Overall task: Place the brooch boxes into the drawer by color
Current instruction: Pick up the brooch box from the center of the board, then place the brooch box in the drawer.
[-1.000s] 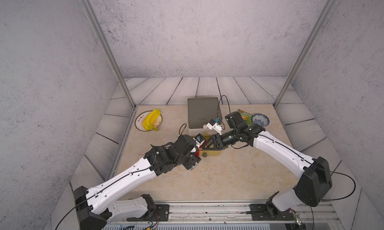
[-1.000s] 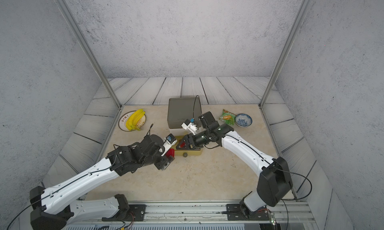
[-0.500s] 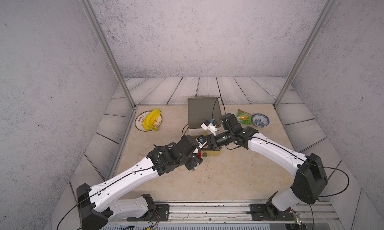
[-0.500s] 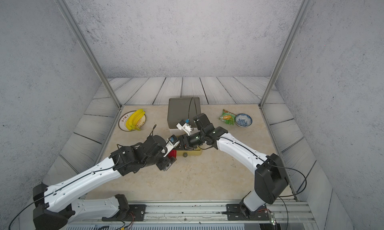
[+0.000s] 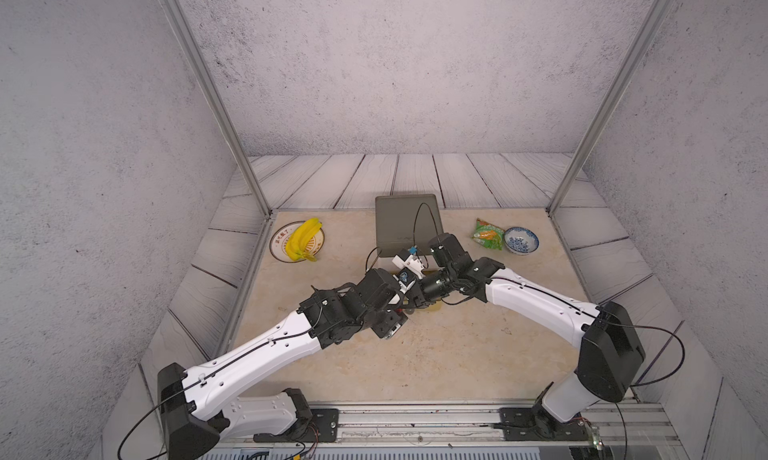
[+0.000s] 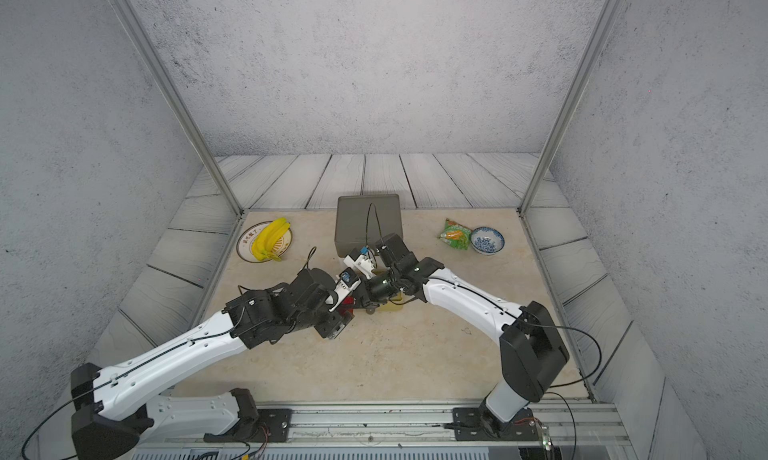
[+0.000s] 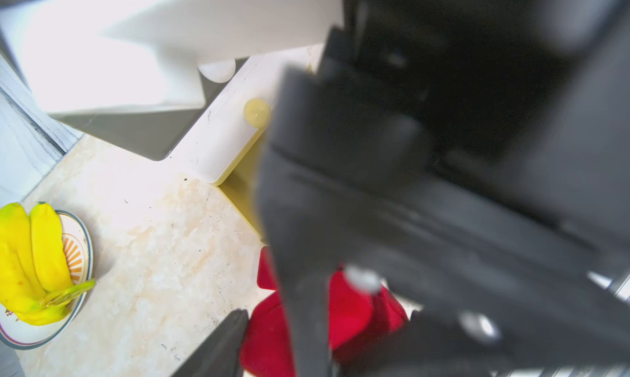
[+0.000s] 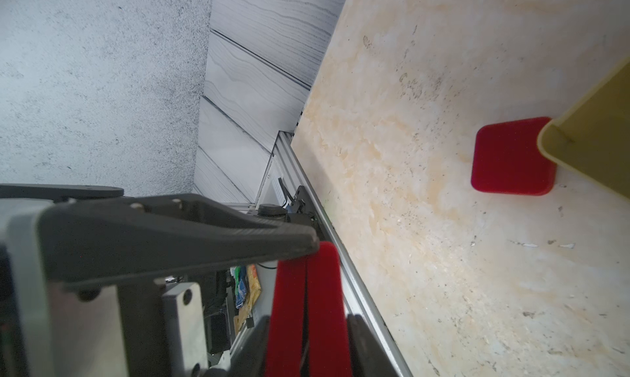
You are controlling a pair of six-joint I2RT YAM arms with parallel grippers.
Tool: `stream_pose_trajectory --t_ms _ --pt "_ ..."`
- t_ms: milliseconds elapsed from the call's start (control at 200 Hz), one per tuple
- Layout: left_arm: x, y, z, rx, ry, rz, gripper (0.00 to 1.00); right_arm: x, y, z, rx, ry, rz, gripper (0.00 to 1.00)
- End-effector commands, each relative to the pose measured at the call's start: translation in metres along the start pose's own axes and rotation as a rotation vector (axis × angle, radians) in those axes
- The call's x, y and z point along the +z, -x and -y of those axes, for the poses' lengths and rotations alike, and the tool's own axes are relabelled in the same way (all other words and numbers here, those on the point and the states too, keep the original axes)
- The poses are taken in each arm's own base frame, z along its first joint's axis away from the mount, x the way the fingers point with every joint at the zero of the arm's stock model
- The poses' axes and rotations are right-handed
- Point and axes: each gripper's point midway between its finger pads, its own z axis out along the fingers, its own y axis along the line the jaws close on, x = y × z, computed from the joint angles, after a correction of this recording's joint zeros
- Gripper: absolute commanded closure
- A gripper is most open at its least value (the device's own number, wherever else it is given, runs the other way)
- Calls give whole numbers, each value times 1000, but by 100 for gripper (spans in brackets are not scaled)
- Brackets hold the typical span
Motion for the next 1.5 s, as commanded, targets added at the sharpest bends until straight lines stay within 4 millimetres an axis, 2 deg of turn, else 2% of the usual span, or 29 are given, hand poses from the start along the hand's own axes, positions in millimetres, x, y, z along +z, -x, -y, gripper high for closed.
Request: stream_pose_trajectory --t_ms 0,80,160,250,290,400,525,686,811,1021,1191,1351,1491 --pt "-6 11 -1 5 10 30 39 4 1 5 26 -17 -1 77" --pt "-7 11 -2 4 15 30 37 4 3 6 34 -25 6 87" --pt "-8 11 -3 0 17 37 33 3 5 9 36 -39 27 91" --pt "-9 8 -5 -15 27 40 14 2 8 14 38 -56 54 94" --pt "-10 8 -7 -27 39 50 0 1 9 18 39 -75 68 95" --pt "-17 9 -19 -83 93 95 1 -11 16 34 48 -138 132 96" --pt "-28 5 -40 -181 138 127 2 -34 25 53 58 -217 220 97" --pt "-22 -24 -84 -461 134 87 2 -56 22 91 56 -396 253 97" --pt "-9 -49 -106 -612 146 27 2 -65 20 122 73 -496 283 97" --pt "15 -67 -111 -692 150 -67 2 -74 28 161 82 -611 327 97" --pt "29 -83 -114 -767 134 -125 2 -76 42 182 89 -638 357 98" --pt "40 -102 -119 -843 139 -189 2 -69 51 200 89 -652 336 98" --pt "47 -108 -118 -883 122 -221 1 -64 54 217 103 -666 337 98"
